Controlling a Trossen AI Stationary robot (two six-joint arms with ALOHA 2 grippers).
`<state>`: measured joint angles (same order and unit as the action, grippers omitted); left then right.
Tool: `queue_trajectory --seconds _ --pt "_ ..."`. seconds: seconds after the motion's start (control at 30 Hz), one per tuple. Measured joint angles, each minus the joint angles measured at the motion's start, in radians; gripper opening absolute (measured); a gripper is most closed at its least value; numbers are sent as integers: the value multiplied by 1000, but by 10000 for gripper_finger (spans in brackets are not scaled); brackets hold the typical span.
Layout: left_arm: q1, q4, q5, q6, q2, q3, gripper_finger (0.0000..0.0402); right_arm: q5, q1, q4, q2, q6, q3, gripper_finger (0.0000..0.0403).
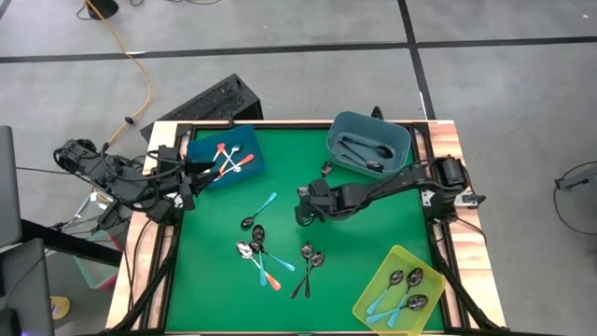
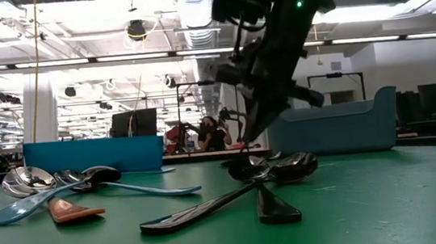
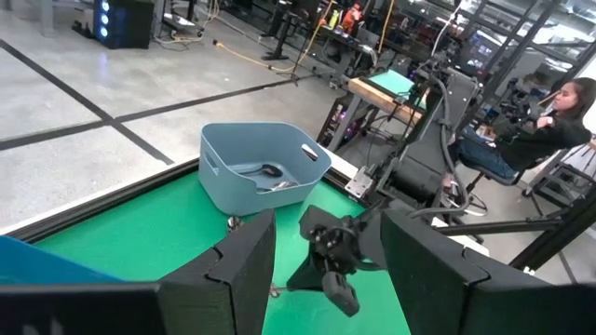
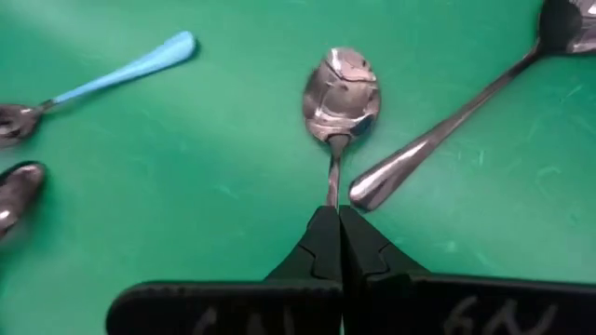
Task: Sort silverware by color (type)
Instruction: Put the black spoon into the blue bin
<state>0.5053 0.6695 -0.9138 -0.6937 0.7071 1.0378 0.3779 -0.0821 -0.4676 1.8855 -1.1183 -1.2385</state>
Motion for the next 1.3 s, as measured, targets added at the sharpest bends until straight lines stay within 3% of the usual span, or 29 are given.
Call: queue_trajectory --seconds 0.27,0.67,0.77,0.93,1.17,1.3 --pt "0 -1 -2 0 0 0 179 -14 -16 -44 -32 4 -2 1" --pt "0 -1 -2 4 0 0 179 -68 -161 -274 -33 19 -2 9" --pt "0 -1 -2 14 0 0 179 -72 -181 -282 -34 76 -2 28" --pt "0 -1 -2 15 0 0 179 -194 -178 -287 -34 214 -3 75" --pt "0 -1 -2 11 0 0 179 -294 -113 -259 -34 397 -3 174" --pt "0 -1 -2 4 0 0 179 -301 -62 -274 -34 423 -4 208"
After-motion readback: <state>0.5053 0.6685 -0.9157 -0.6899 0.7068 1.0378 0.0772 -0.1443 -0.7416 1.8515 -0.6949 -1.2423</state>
